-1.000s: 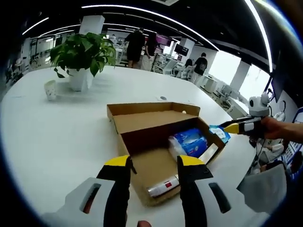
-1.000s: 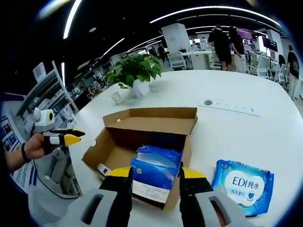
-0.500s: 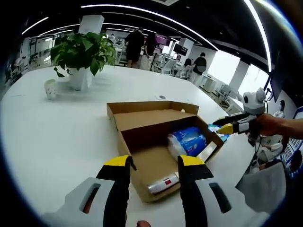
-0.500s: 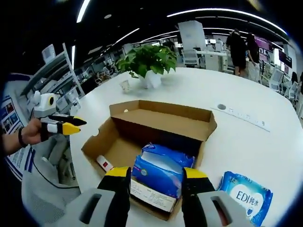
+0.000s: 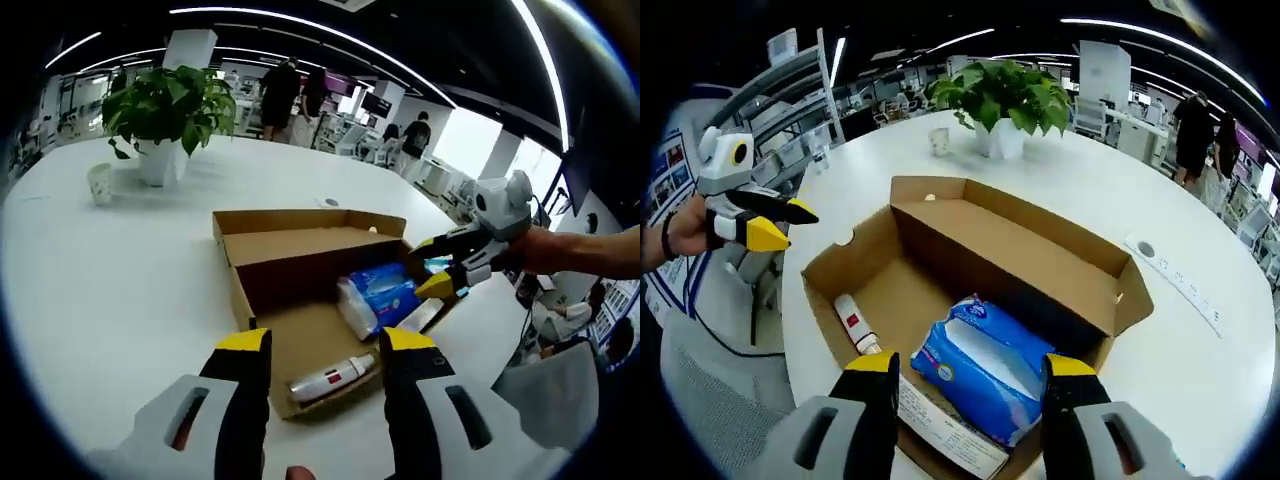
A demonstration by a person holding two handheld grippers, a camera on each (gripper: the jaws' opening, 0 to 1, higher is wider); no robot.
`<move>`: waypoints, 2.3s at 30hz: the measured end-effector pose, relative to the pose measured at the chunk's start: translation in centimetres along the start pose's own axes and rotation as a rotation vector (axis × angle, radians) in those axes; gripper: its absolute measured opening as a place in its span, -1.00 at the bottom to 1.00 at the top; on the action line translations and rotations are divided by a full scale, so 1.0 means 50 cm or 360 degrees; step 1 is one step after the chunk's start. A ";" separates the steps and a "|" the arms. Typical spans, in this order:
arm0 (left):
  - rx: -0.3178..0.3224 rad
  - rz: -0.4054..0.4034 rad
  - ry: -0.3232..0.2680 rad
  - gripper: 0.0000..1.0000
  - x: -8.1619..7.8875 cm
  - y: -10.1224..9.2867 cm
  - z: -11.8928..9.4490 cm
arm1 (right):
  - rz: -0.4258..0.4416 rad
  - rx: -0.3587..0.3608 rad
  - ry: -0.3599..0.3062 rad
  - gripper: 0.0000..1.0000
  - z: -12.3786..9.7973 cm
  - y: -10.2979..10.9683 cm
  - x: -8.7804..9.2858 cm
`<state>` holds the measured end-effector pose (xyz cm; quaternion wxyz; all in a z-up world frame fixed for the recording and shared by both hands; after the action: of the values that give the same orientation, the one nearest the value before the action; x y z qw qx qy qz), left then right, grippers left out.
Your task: Operate the shoe box by opening the lid, removing the specified soft item, and placing it in the target area until the item is outside and the box remains undamaged.
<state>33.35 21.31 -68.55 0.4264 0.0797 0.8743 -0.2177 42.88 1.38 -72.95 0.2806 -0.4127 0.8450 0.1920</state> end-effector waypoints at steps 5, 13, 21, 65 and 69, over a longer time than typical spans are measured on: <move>0.0011 0.0008 0.0007 -0.08 0.005 -0.004 0.002 | -0.0180 0.0014 0.0108 0.18 0.025 -0.009 0.002; 0.0008 0.0021 0.0034 -0.05 0.014 0.000 0.002 | -0.0303 -0.0044 0.0199 0.25 0.063 -0.018 -0.007; 0.0016 0.0032 0.0058 -0.05 0.022 -0.001 0.002 | -0.0450 -0.0090 0.0402 0.31 0.098 -0.030 0.018; 0.0009 -0.0032 0.0048 -0.07 0.020 0.001 0.002 | -0.0591 -0.0055 0.0466 -0.38 0.125 -0.008 0.061; 0.0010 -0.0026 0.0044 -0.06 0.019 -0.003 -0.001 | -0.0593 -0.0045 0.0430 -0.38 0.116 -0.002 0.048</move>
<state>32.69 21.16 -69.23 0.4123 0.0769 0.8800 -0.2226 43.59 3.12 -78.93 0.1898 -0.5875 0.7813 0.0918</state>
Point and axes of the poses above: the point that each gripper's makers call its tool centre point, and the gripper's own axes: z roughly forward along the fingers, y roughly to its left, x roughly out of its underside, the point moved 4 cm from there along -z, roughly backward along the fingers, and after that the axes turned 2 degrees about z, right-handed, at the moved point
